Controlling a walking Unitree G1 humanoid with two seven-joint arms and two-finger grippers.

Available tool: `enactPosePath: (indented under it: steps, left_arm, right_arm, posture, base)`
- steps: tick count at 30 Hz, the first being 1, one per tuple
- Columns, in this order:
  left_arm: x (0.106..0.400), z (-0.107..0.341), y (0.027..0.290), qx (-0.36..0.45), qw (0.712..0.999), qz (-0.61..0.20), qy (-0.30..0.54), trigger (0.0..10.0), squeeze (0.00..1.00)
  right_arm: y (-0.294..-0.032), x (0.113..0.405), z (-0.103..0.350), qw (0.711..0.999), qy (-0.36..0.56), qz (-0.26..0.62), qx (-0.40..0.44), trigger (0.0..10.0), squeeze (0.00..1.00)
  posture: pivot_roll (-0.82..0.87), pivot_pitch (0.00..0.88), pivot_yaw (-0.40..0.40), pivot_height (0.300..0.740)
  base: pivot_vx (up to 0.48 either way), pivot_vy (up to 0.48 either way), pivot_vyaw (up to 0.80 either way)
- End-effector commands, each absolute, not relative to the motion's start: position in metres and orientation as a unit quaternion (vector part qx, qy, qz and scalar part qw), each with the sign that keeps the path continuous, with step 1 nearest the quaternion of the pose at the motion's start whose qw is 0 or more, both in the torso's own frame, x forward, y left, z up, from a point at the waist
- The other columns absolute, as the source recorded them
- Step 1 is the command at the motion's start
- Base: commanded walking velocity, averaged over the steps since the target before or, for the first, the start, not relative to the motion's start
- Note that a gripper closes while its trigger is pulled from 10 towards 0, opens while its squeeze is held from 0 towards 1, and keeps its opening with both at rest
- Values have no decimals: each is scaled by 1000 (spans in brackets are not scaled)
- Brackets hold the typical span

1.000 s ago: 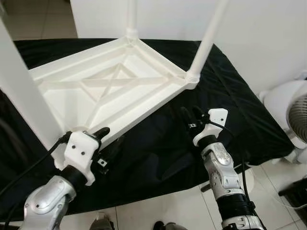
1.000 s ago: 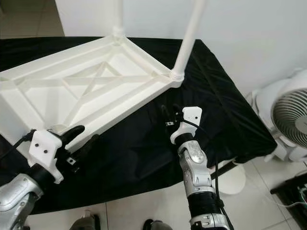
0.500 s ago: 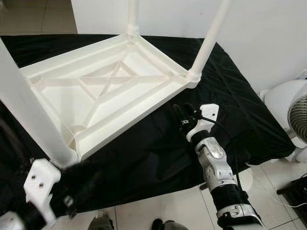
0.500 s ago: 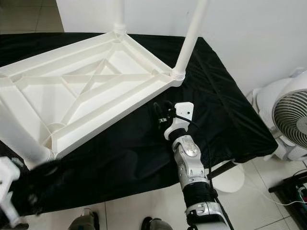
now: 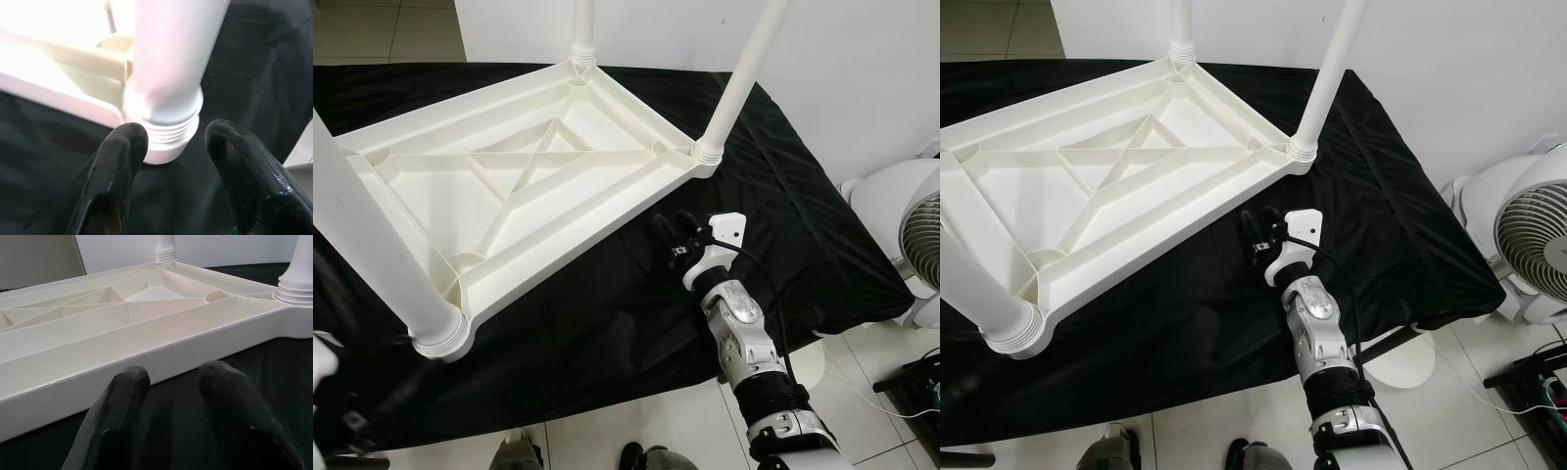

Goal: Building children table

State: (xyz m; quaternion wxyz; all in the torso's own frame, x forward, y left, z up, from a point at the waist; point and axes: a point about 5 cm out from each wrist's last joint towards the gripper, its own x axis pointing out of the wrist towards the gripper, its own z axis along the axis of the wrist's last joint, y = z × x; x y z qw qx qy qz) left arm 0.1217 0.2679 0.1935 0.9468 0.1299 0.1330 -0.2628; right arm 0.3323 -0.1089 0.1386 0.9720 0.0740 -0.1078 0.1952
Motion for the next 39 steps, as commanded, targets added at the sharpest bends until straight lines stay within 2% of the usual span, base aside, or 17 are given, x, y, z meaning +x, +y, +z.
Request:
enactPosePath:
  steps: [1,8,10,12,16,18,21,23,28,31,39]
  left_arm:
    - [118,194,278,145,940,-271,152,10000,0]
    - [129,199,310,184,951,-200,150,10000,0]
    - [129,199,310,184,951,-200,150,10000,0]
    - [150,207,314,188,967,-149,86,10000,0]
    - [156,209,314,184,971,-137,72,10000,0]
    - [173,214,304,159,980,-121,16,10000,0]
    - [178,215,298,149,981,-122,-1,10000,0]
    - [189,215,279,128,981,-144,-34,10000,0]
    - [194,214,271,122,979,-157,-44,10000,0]
    - [203,213,252,97,977,-178,-61,10000,0]
    - [215,209,230,55,975,-200,-79,10000,0]
  right_arm:
    - [-110,333,136,972,-106,196,70,10000,0]
    - [-110,333,135,972,-108,194,71,10000,0]
    - [-110,333,135,972,-108,194,71,10000,0]
    - [-111,333,133,975,-103,183,68,10000,0]
    - [-111,333,131,978,-96,174,60,10000,0]
    - [-114,335,124,987,-73,140,36,10000,0]
    - [-115,336,123,989,-67,130,34,10000,0]
    - [-122,343,123,994,-50,91,20,10000,0]
    - [-127,348,123,997,-41,64,15,10000,0]
    - [-133,357,126,999,-30,34,13,10000,0]
    - [-136,370,131,1000,-14,-2,16,10000,0]
  posture:
    - [351,155,-126,740]
    - [347,150,-126,740]
    - [347,150,-126,740]
    - [333,136,-128,740]
    - [331,134,-127,740]
    - [314,123,-127,740]
    - [313,122,-126,740]
    - [298,118,-128,740]
    - [293,118,-125,740]
    - [287,121,-120,740]
    - [280,132,-114,740]
  base:
    - [0,0,0]
    - [0,0,0]
    - [0,0,0]
    - [0,0,0]
    - [0,0,0]
    - [0,0,0]
    - [0,0,0]
    - [0,0,0]
    - [0,0,0]
    - [0,0,0]
    - [0,0,0]
